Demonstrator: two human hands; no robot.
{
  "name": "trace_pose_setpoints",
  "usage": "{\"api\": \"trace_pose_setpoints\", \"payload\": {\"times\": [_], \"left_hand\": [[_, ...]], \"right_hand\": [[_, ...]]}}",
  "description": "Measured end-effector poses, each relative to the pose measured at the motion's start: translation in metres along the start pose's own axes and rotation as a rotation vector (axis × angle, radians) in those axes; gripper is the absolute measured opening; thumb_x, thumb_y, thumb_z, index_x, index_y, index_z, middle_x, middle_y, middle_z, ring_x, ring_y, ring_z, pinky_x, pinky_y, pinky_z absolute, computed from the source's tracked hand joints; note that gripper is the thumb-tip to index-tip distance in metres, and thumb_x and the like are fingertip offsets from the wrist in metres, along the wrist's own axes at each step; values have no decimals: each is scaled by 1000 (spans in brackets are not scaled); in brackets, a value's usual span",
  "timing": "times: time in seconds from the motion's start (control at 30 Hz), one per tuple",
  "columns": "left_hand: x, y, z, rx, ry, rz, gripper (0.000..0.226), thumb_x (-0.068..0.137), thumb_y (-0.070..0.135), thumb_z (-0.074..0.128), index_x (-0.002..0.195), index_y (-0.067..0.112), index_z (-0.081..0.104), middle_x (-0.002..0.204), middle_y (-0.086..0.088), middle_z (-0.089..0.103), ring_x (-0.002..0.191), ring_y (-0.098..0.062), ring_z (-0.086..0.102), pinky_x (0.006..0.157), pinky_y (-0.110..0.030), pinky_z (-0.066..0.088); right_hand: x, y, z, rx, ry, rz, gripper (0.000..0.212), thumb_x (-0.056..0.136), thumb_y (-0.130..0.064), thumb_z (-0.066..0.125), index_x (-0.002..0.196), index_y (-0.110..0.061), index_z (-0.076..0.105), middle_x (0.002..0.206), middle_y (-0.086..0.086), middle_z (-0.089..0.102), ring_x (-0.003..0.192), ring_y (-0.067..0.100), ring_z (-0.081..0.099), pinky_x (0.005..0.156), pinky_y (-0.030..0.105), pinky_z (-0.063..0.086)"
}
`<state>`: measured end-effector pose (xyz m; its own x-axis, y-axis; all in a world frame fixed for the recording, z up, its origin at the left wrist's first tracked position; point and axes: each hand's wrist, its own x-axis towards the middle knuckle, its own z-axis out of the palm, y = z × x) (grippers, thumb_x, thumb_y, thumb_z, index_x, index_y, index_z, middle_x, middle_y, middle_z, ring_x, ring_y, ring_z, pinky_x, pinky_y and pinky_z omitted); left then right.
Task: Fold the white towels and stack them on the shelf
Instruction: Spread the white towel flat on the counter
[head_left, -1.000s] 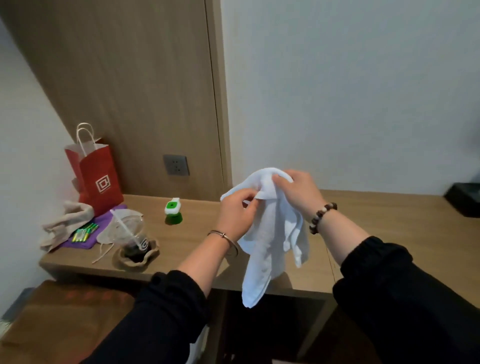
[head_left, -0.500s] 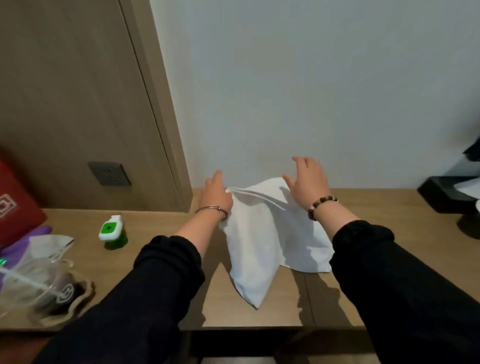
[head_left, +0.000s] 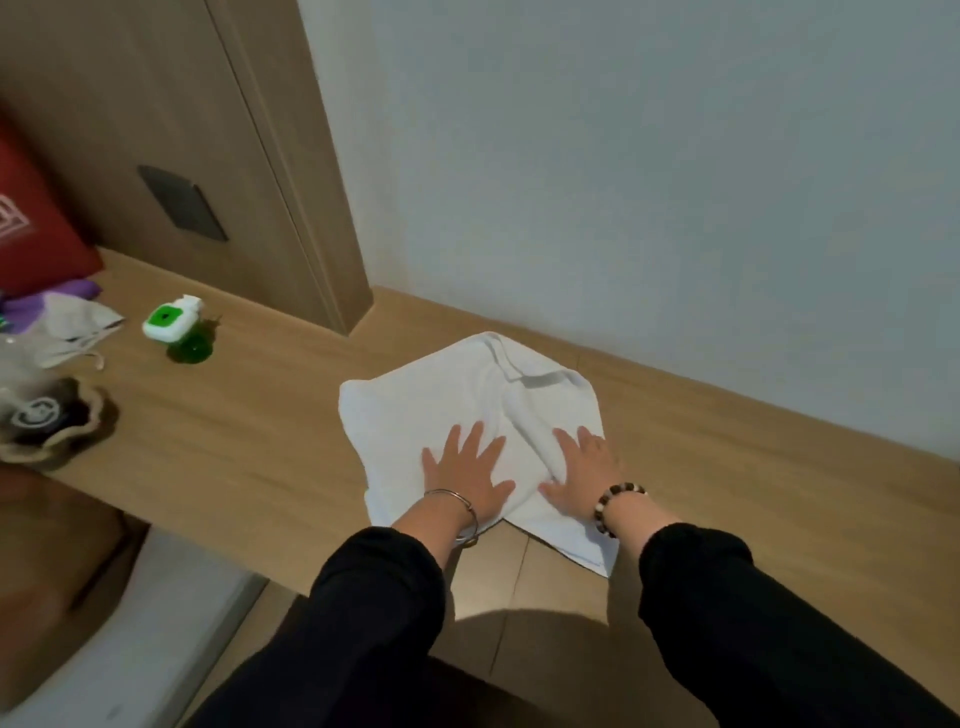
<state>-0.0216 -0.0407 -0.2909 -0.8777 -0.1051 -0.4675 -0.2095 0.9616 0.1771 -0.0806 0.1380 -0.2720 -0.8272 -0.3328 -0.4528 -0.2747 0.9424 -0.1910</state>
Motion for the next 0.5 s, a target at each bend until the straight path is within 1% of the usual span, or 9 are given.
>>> {"api": "trace_pose_setpoints", "payload": {"times": [0.1,0.17,0.23,0.3,0.37,0.5], "left_hand": [[4,8,10,20,112,-34,63,93,62,22,148,43,-1,157,13,-17,144,-20,-16,111,-57,-1],[9,7,13,19,166,-39,61,93,62,21,148,44,0,157,13,-14,144,-19,-15,112,-56,-2],[16,6,16,35,229,-35,61,92,62,20,148,45,3,158,13,-9,145,-18,-11,112,-55,-1],[24,5,18,31,299,-46,60,92,63,19,147,44,8,158,13,-2,145,-18,-6,112,-53,2],[34,5,14,34,372,-53,58,92,62,22,146,44,15,158,11,7,144,-18,2,111,-50,7],[41,2,16,44,506,-39,53,90,59,28,139,40,32,150,6,26,135,-19,20,102,-45,21]], "right_hand": [[1,8,27,-43,115,-1,78,91,-59,38,152,-27,1,160,5,-8,146,25,-6,117,52,8],[6,9,36,-64,197,-6,76,90,-60,34,151,-26,3,160,5,-7,146,25,-7,116,54,6],[16,9,40,-51,256,-24,74,90,-60,32,151,-26,8,160,7,-3,146,25,-7,116,54,6],[27,10,40,-36,312,-51,72,89,-60,31,150,-26,12,160,7,2,146,25,-4,116,52,4],[38,11,35,-17,372,-74,70,88,-58,33,147,-25,19,158,7,10,145,25,2,116,52,6],[48,12,37,6,504,-139,56,82,-54,36,130,-25,38,142,6,33,134,26,22,110,50,22]]}}
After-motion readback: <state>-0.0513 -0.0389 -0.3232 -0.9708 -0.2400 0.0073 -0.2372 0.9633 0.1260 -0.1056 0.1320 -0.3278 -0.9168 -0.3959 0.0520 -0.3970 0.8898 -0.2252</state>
